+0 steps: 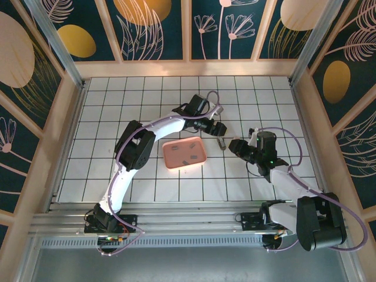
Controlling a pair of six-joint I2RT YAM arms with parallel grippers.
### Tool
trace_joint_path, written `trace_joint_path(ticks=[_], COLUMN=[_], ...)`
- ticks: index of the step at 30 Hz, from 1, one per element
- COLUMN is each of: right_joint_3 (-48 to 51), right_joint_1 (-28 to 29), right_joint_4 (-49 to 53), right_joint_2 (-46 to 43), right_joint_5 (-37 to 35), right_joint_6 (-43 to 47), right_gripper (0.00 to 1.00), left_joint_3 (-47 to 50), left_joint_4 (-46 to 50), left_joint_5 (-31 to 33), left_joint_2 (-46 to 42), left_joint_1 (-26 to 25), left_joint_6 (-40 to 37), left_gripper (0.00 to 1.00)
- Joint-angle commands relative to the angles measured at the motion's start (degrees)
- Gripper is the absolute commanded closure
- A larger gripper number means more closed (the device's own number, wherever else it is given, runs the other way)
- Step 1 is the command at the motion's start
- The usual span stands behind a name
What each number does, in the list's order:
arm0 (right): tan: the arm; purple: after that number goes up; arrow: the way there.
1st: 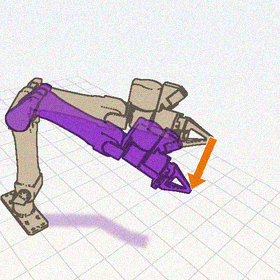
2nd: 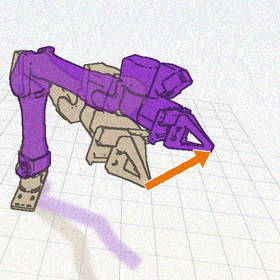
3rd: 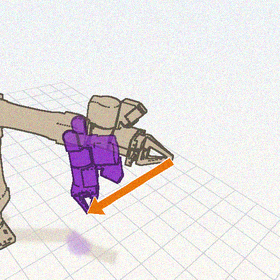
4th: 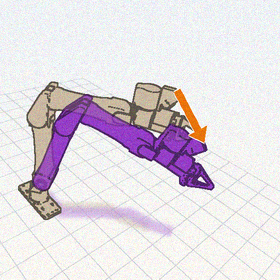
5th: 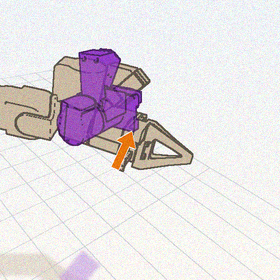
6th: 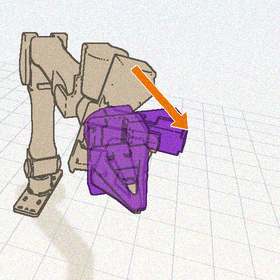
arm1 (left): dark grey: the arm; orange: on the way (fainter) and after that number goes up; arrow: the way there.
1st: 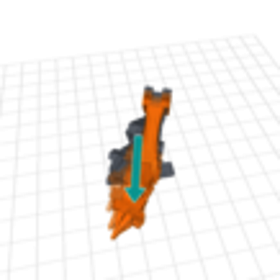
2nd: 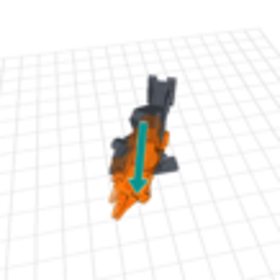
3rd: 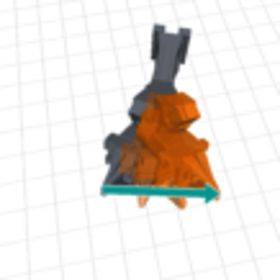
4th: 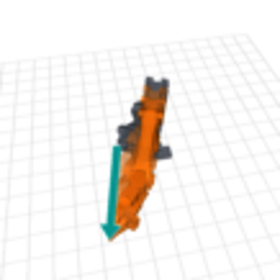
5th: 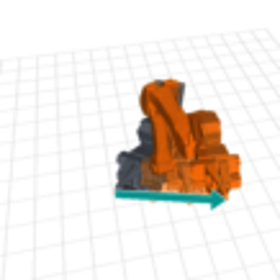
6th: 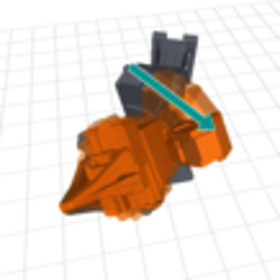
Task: Load the staples into the stapler
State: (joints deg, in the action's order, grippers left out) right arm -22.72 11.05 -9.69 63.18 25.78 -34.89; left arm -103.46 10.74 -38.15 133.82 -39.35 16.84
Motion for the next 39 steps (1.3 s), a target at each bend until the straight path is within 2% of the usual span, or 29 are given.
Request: trace_joint_path(ticks=[1,23,35,39], right_joint_3=[0.05,-0.12,-0.83,-1.48], right_joint_1=[0.17,-0.04,-0.29,-0.23], right_joint_4=[0.95,1.69,3.52,4.64], right_joint_2=[-1.1,-1.35,-1.23,-1.48], right_joint_5=[-1.0,-1.17,-1.44,-1.52], right_joint_6=[0.88,0.88,1.14,1.36], right_gripper=[0.67,0.67,0.67,0.67], left_joint_3=[1.03,1.14,1.28,2.56], left_joint_4=[-2.52,-1.94,4.17,2.98], left_joint_5=[-1.75,-7.24,-4.85,-3.06], left_joint_2=[-3.47,-3.84,-3.02,-4.75], left_joint_1=[0.12,-2.3,-4.32,-4.3], left_joint_6=[0.38,-4.11,-9.09,-7.73], left_gripper=[0.3,0.31,0.32,0.31])
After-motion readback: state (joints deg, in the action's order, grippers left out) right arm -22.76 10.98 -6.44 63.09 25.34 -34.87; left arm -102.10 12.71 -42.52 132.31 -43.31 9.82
